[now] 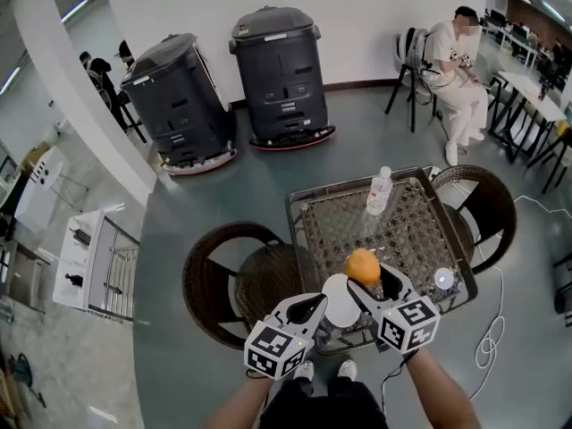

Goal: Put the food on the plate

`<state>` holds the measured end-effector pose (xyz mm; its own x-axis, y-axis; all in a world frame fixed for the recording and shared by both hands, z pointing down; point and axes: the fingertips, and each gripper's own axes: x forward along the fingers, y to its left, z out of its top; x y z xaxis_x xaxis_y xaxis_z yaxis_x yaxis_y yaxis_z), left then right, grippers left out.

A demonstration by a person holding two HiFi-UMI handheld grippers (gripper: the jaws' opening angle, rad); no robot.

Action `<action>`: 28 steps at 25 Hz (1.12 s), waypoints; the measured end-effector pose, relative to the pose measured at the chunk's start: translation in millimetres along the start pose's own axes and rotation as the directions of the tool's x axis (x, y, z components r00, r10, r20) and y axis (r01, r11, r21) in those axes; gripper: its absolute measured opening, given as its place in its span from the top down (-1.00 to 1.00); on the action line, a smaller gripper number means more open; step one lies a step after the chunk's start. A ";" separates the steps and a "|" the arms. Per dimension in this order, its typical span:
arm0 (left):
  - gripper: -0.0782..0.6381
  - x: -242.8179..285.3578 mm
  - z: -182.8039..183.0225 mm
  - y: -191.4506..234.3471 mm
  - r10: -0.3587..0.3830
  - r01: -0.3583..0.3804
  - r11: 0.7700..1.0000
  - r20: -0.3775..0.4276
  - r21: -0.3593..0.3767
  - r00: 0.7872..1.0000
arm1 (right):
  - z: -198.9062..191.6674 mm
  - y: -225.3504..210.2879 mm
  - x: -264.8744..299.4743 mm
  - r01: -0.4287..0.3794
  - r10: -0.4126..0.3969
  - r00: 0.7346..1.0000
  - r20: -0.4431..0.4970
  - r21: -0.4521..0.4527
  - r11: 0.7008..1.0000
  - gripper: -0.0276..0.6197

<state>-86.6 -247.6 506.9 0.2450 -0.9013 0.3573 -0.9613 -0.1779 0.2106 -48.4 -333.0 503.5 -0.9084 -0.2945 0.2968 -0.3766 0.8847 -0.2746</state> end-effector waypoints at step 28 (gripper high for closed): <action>0.76 14.1 -95.0 34.1 0.061 -0.076 0.993 -0.165 -0.089 0.984 | -228.6 -39.7 76.0 0.038 -0.029 0.860 -0.509 0.008 0.999 -0.01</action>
<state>-104.0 -228.9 605.6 0.2036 -0.8326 0.5151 -0.9622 -0.0729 0.2625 -60.9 -307.9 746.0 -0.6782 -0.0947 0.7287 -0.4125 0.8698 -0.2708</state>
